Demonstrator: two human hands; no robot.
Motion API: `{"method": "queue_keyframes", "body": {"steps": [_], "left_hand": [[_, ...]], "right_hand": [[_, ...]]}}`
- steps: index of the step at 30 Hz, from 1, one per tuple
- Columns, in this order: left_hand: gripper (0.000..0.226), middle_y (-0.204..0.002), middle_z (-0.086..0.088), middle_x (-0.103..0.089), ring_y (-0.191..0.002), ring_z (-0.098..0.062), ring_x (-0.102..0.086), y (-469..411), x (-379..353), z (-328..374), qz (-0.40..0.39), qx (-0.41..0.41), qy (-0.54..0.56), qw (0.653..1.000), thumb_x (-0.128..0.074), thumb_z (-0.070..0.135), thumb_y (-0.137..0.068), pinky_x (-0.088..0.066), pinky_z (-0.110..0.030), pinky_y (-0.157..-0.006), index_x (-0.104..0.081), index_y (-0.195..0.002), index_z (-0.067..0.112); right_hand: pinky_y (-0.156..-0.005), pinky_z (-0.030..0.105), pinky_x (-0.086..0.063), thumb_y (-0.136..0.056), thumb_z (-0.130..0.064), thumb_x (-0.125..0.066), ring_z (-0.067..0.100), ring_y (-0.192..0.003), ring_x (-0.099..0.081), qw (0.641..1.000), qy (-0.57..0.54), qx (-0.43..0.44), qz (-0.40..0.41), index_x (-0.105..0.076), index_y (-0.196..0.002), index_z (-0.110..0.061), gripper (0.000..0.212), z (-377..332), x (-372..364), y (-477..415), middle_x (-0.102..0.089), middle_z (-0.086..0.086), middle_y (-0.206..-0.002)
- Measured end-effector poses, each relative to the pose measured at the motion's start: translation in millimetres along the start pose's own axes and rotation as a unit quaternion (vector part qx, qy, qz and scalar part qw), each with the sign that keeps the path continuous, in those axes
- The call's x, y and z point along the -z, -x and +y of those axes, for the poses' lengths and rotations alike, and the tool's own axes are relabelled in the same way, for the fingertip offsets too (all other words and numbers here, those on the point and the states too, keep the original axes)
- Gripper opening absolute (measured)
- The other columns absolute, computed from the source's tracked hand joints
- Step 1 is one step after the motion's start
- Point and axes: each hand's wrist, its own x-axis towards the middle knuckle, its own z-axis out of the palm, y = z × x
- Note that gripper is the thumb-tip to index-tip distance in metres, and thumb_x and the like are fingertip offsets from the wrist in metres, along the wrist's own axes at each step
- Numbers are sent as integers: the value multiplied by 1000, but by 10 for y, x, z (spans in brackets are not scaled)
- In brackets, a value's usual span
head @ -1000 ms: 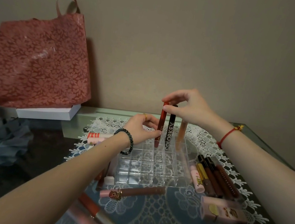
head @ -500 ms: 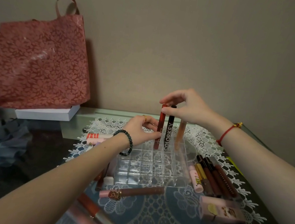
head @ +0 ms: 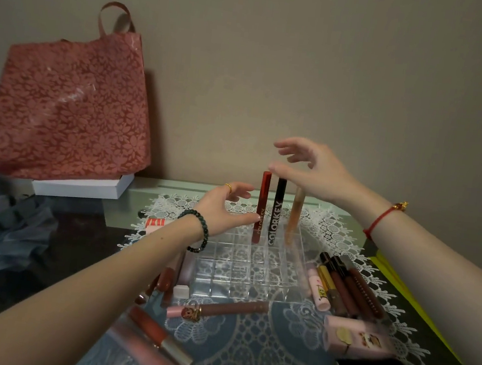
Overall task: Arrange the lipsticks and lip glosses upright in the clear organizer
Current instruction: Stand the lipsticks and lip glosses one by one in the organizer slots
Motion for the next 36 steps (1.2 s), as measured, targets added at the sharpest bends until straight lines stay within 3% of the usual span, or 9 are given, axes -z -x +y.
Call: {"method": "queue_keyframes", "body": {"steps": [5, 11, 17, 20, 24, 27, 31, 36], "left_hand": [[58, -118, 9, -55, -111, -8, -49, 98, 115, 28, 7, -3, -5, 1000, -70, 37, -73, -41, -28, -97, -46, -125, 27], [55, -115, 11, -55, -109, -8, -51, 287, 279, 81, 26, -15, 0, 1000, -68, 37, -75, -39, -24, -92, -47, -125, 26], [41, -108, 12, -58, -105, -7, -54, 593, 417, 85, 54, -24, 21, 998, -66, 29, -78, -37, -20, -89, -50, -116, 31], [33, -99, 18, -59, -100, -2, -55, 801, 445, 45, 67, -38, 16, 997, -66, 25, -79, -38, -13, -86, -52, -106, 36], [27, -92, 13, -65, -89, 0, -60, 1096, 426, -105, 92, -43, -4, 995, -67, 18, -78, -40, -4, -79, -57, -95, 37], [17, -88, 6, -69, -84, -2, -62, 1283, 408, -210, 86, -40, -21, 995, -69, 20, -78, -45, -11, -79, -65, -93, 25], [10, -76, 11, -69, -78, 0, -63, 1473, 360, -235, 65, -10, -49, 997, -70, 22, -74, -45, -10, -76, -66, -81, 29], [10, -86, 16, -68, -83, 2, -61, 1570, 245, -271, 27, 24, -87, 996, -68, 25, -76, -45, -14, -80, -67, -81, 34]], "right_hand": [[-95, 26, -41, -88, -38, -51, 9, -106, -53, 998, -38, 2, 44, -54, -119, -21, 35, -83, 123, 99, -58, -7, -113], [-102, 36, -39, -86, -38, -54, 12, -113, -50, 998, -25, 15, 54, -51, -120, -23, 38, -169, 131, 310, -54, -3, -121], [-102, 31, -36, -84, -38, -56, 6, -115, -46, 998, -39, 29, 42, -50, -119, -30, 36, -313, -34, 584, -52, -10, -122], [-102, 29, -36, -84, -38, -56, 3, -115, -46, 999, -30, 37, 25, -48, -120, -32, 38, -387, -199, 735, -51, -15, -121], [-97, 23, -36, -83, -37, -57, -2, -113, -44, 999, -14, 41, -12, -46, -122, -33, 41, -441, -475, 939, -47, -20, -121], [-94, 19, -35, -82, -33, -60, -4, -111, -41, 998, 1, 29, -46, -45, -124, -30, 45, -441, -680, 1089, -47, -18, -124], [-100, 25, -36, -79, -32, -62, -5, -113, -40, 996, -6, 6, -90, -46, -118, -39, 43, -380, -900, 1286, -45, -22, -124], [-98, 25, -39, -79, -28, -63, -6, -107, -40, 993, -8, -27, -115, -49, -117, -39, 42, -291, -1099, 1451, -43, -28, -111]]}}
